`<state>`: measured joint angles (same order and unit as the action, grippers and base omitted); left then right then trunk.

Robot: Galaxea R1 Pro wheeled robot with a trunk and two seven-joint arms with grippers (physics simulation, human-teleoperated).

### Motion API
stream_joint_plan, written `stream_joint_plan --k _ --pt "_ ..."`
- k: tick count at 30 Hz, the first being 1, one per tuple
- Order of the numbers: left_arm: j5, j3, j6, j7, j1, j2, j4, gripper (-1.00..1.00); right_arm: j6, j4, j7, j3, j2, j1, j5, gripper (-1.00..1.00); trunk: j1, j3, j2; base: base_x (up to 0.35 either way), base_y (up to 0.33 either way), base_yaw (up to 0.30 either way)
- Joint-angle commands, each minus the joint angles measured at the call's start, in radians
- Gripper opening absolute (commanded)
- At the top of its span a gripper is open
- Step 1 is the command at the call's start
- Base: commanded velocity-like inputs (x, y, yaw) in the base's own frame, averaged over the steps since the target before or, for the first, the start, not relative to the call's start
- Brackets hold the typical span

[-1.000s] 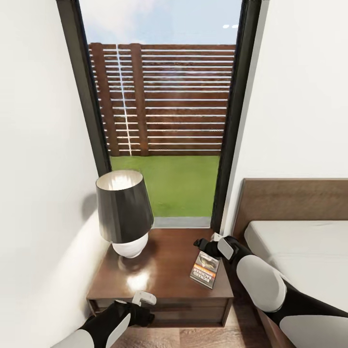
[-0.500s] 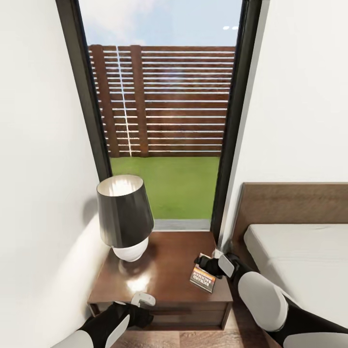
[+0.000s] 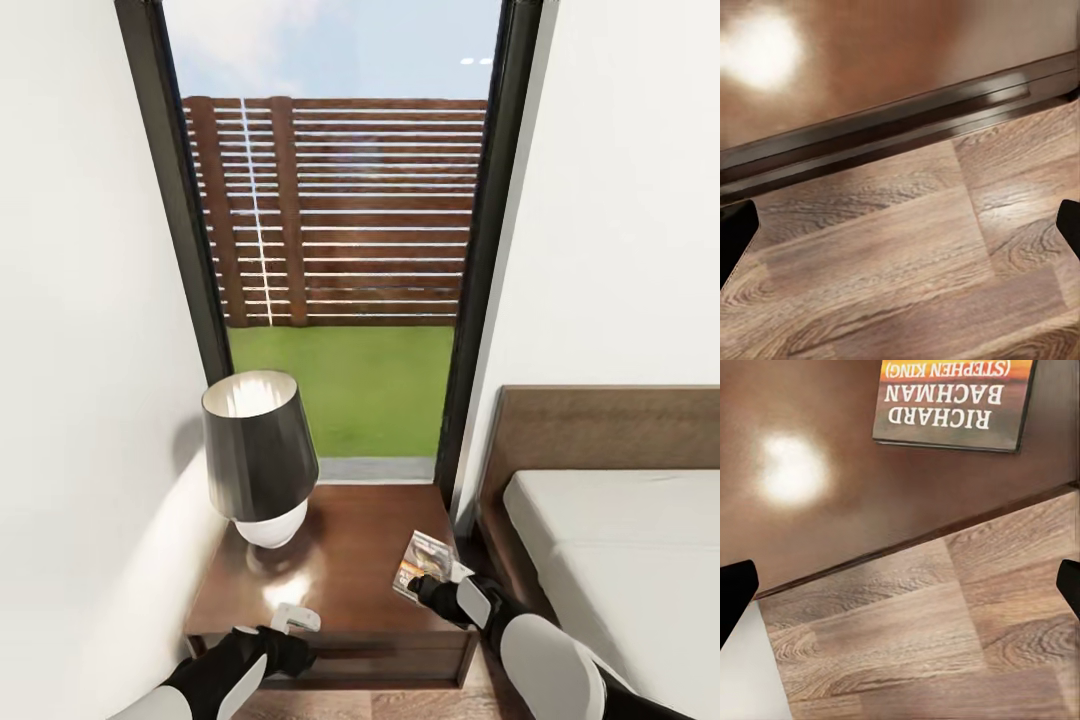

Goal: In the bedroom, move the book from the bed onto either nightstand, and place the two sandals side by side next to the bed.

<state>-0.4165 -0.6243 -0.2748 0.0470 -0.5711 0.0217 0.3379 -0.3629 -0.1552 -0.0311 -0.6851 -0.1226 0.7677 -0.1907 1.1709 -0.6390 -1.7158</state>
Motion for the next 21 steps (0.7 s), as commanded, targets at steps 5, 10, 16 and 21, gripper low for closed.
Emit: stream_joint_plan --k 5,10,16,21 --pt "-0.003 -0.003 0.086 -0.004 0.003 0.000 -0.071 1.00 0.049 -0.003 -0.004 -0.008 0.001 -0.056 -0.011 1.00 -0.019 0.015 0.035 0.000 0.000 0.000" --pt "-0.003 -0.003 0.170 -0.004 0.005 0.000 -0.141 1.00 0.101 -0.003 -0.004 -0.007 0.002 -0.100 -0.013 1.00 -0.039 0.030 0.070 0.000 0.000 0.000" --pt "-0.003 -0.002 0.228 -0.004 0.007 -0.002 -0.169 1.00 0.128 -0.002 -0.004 -0.007 0.003 -0.142 -0.015 1.00 -0.062 0.049 0.112 0.000 0.000 0.000" --pt "-0.004 -0.002 0.245 -0.004 0.010 -0.003 -0.176 1.00 0.152 -0.003 -0.003 -0.006 0.004 -0.176 -0.016 1.00 -0.081 0.065 0.147 0.000 0.000 0.000"
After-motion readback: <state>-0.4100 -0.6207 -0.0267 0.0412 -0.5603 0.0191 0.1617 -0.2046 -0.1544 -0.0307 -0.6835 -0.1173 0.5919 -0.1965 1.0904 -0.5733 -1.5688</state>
